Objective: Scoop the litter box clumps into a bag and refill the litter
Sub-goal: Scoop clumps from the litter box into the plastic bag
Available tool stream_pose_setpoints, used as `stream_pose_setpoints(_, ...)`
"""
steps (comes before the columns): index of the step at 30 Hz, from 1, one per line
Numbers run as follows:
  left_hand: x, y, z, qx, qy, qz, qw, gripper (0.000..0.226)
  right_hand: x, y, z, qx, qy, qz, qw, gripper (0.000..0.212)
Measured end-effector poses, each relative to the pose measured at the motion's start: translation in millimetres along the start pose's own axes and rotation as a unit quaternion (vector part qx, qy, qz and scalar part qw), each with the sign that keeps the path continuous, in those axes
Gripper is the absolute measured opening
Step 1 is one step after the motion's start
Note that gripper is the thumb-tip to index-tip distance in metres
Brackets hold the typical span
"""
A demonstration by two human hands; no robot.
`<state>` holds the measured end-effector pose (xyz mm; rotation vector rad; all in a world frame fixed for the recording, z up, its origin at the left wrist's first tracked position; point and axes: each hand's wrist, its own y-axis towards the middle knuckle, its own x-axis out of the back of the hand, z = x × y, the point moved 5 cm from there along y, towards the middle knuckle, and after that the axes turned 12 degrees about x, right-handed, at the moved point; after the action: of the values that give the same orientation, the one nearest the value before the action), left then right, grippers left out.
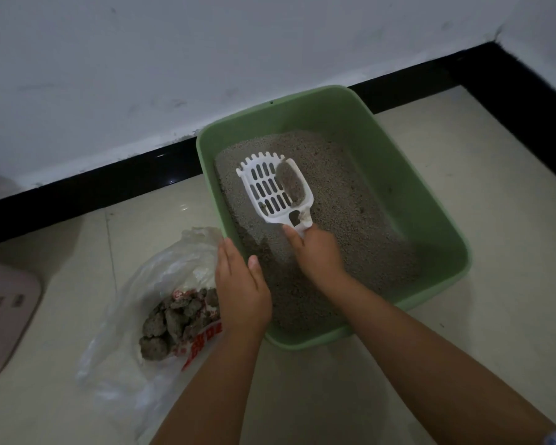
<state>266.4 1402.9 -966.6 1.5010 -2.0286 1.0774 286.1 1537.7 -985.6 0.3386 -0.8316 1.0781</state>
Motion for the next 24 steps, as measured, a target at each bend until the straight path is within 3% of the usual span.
stream_pose_setpoints(13,2.7,-2.7,1.5,0.013,0.017,0.008,1.0,0.056,29.7,-24.9,-2.6,-0.005,-0.084,-0.011,0.996,0.053)
stream_pose_setpoints(24,2.2,-13.4,5.4,0.021,0.006,0.042,0.999,0.058,33.5,-42.8,-0.3,0.001,-0.088,-0.015,0.996,0.053)
